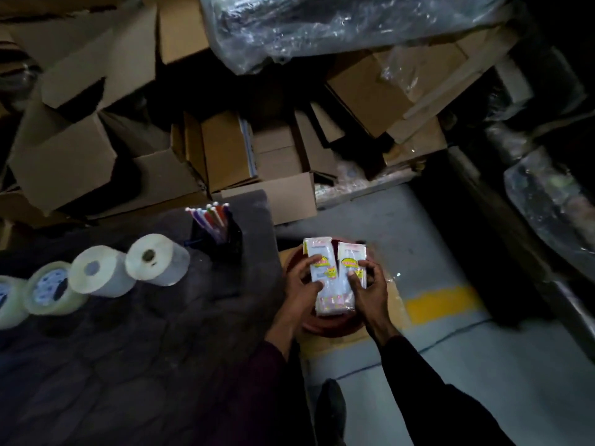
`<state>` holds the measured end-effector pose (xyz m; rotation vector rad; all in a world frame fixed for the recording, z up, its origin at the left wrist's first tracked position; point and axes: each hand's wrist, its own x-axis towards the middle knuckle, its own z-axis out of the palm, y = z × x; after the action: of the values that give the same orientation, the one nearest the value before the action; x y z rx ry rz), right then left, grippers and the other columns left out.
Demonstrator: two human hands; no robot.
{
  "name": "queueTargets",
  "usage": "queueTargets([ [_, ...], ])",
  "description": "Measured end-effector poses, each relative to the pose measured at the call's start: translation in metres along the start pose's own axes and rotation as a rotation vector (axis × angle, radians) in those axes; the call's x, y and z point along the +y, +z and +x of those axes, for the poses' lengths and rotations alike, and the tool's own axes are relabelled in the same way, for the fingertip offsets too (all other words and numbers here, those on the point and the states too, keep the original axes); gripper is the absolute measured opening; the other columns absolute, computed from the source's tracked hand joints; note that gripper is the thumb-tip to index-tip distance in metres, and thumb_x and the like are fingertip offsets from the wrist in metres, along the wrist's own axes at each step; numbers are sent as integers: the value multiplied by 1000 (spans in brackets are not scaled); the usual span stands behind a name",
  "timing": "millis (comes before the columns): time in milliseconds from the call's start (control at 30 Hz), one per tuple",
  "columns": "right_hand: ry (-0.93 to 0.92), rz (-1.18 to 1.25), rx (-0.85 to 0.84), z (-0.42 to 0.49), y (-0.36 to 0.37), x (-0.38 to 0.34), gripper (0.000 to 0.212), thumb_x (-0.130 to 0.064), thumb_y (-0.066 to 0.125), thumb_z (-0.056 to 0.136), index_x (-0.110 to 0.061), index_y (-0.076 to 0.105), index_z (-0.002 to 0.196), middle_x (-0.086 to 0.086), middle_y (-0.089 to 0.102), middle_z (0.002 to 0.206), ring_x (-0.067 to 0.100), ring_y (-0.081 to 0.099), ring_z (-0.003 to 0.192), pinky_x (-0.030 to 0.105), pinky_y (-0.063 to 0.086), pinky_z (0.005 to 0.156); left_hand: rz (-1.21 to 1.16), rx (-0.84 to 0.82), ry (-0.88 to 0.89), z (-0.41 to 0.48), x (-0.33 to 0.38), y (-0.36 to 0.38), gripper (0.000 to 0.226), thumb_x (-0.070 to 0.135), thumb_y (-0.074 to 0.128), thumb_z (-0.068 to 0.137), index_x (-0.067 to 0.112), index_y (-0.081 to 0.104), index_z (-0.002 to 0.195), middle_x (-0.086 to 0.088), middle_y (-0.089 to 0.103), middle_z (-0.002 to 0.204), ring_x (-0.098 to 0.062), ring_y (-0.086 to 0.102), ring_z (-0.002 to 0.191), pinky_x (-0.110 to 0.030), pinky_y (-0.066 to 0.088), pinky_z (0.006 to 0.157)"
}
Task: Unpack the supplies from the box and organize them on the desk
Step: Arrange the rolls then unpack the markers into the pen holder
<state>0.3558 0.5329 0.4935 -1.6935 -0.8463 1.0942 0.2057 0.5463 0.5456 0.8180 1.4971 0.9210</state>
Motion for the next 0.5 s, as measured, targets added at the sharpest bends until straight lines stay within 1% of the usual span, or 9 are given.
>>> queueTargets([
  [33,6,-18,-5,9,0,11,28,-10,73,88,-17,58,111,-2,66,113,21,65,105,32,54,88,22,51,-31,5,-7,10,57,-32,45,70,-1,62,116,0,62,118,-23,63,104,-23,57,79],
  [100,8,-89,-26,21,4,29,28,-6,71,88,-14,58,111,1,64,114,21,62,108,31,50,94,55,184,-120,13,-19,25,55,-26,39,71,6,65,106,-5,61,112,-27,61,107,-34,55,89],
  [167,23,-148,-85,30,9,41,26,2,66,89,-7,57,111,4,60,111,22,57,108,32,45,94,109,275,-233,26,-36,36,50,-19,38,74,14,66,99,-4,61,109,-27,61,108,-36,53,93],
  [200,36,-181,-116,33,12,49,25,4,64,89,-8,56,109,4,59,109,22,56,107,30,43,90,133,292,-281,31,-42,39,47,-17,40,76,15,66,100,-5,63,110,-27,61,106,-33,54,90],
  [267,60,-248,-172,37,17,60,26,-1,61,91,-19,51,106,1,60,107,22,57,103,26,40,84,142,311,-321,43,-52,42,43,-17,39,80,11,65,100,-9,64,108,-27,62,100,-25,54,72],
  [300,65,-284,-189,39,20,68,25,-4,60,91,-23,50,105,-1,60,107,22,58,100,27,40,84,145,322,-308,49,-56,43,42,-19,37,80,9,63,97,-10,62,104,-26,60,95,-18,51,62],
  [367,97,-326,-197,42,23,77,22,-6,56,92,-23,49,105,-3,61,106,21,58,96,28,40,81,157,343,-271,56,-61,44,41,-22,35,81,6,61,96,-9,59,99,-23,55,89,-10,42,51],
  [433,163,-334,-191,44,26,82,21,-2,52,93,-16,51,108,-1,60,103,20,56,90,23,34,71,178,355,-263,63,-70,44,40,-21,36,81,6,62,97,-8,58,97,-22,54,86,-13,41,50],
  [500,193,-344,-191,47,30,85,21,-1,51,93,-12,53,110,1,61,103,21,56,89,23,31,67,189,360,-261,71,-80,48,38,-19,37,81,8,63,89,-8,60,97,-21,55,87,-22,42,56],
])
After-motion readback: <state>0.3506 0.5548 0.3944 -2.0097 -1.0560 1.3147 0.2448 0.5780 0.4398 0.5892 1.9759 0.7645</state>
